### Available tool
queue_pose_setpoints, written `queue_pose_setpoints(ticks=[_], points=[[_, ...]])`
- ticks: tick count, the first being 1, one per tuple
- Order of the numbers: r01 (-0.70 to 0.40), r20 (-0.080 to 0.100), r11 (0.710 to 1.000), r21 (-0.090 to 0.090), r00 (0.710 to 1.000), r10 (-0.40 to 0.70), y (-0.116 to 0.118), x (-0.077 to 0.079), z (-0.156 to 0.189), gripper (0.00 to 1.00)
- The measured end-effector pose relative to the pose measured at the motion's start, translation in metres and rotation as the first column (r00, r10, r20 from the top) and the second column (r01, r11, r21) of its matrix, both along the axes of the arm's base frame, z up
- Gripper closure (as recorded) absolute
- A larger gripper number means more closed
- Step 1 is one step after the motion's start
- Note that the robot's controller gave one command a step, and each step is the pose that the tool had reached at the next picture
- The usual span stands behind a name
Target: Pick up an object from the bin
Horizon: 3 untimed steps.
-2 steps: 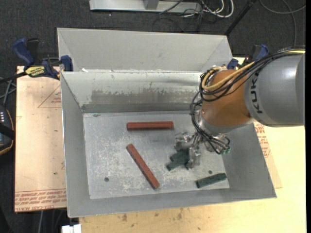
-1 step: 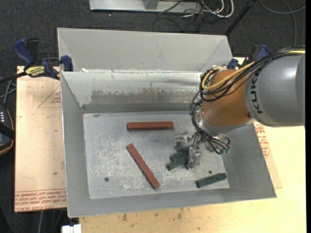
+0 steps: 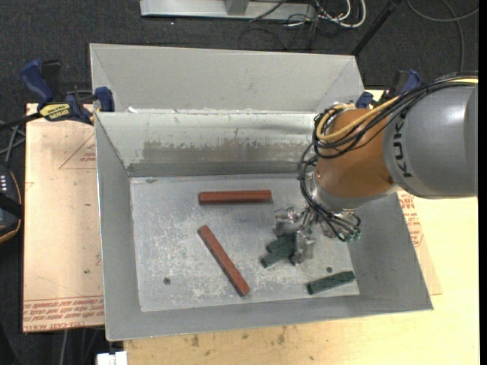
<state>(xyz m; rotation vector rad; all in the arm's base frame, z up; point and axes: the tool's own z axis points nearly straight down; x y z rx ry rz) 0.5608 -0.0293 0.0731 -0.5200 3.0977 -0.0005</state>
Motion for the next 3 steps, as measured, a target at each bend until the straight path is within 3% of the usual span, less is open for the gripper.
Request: queue_pose_setpoints(ticks=[2, 3], points=[[-0.001, -0.006, 1.0, 0.002, 1.0, 0.001, 0.001, -0.002, 0.018, 1.0], [0.0, -0.006, 1.0, 0.002, 1.0, 0.0, 0.001, -0.002, 0.049, 1.0]])
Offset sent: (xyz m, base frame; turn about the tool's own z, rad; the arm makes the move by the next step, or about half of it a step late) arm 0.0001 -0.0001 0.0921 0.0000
